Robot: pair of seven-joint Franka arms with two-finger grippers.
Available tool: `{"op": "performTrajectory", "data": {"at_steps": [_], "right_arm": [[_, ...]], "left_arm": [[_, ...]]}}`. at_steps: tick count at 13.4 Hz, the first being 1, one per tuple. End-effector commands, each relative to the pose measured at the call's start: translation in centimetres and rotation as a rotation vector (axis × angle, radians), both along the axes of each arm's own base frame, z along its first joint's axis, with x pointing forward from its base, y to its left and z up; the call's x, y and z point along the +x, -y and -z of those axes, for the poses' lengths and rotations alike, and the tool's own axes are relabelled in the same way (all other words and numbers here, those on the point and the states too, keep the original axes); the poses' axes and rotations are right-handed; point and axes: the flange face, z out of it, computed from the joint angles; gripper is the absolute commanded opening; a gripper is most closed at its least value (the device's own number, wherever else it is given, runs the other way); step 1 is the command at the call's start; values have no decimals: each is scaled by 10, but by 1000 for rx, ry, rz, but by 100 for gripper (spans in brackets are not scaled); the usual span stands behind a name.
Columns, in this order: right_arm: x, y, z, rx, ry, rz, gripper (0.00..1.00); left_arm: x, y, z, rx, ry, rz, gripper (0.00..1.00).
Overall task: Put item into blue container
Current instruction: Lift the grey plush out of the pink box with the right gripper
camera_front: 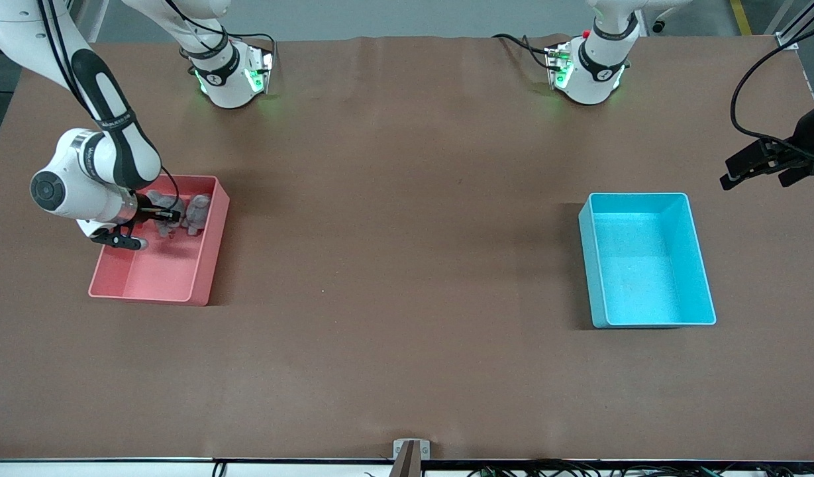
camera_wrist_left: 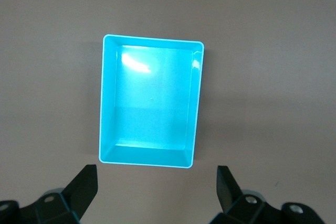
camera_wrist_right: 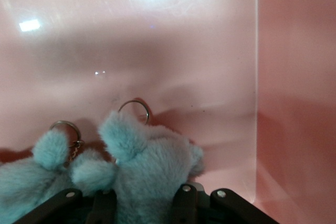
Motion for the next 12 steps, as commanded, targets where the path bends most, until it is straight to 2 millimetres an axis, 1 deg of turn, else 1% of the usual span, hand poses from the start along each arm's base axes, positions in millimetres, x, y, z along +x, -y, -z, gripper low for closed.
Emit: {"op": "performTrajectory", "data": {"at_steps": [1,2,3,5,6,7,8,9,10,12], "right_arm": [[15,2,-22,11,-8,19,0],[30,5,-41,16,-26,17,0],[46,9,-65,23,-53,18,0],[73,10,-111,31,-83,12,0],[82,10,-129,32,-89,12,0],[92,0,-147,21,-92,23,0],[101,-22,-159,0,-91,43,0],[110,-52,-168,-30,-84,75,0],[117,-90,-176,-41,-71,123,0],[121,-159,-180,12,-66,227,0]], "left_arm": [[1,0,-1,-11,3,-2,100],[1,-1,-1,-11,3,-4,100],[1,0,-1,-11,3,-2,100],[1,0,-1,-11,3,-2,100],[1,1,-2,-11,4,-1,100],[1,0,-1,-11,1,-2,100],[1,0,0,-11,-2,-2,100],[1,1,1,-11,-4,-1,100],[1,0,2,-11,-5,-1,100],[1,0,3,-11,-7,-1,100]]}}
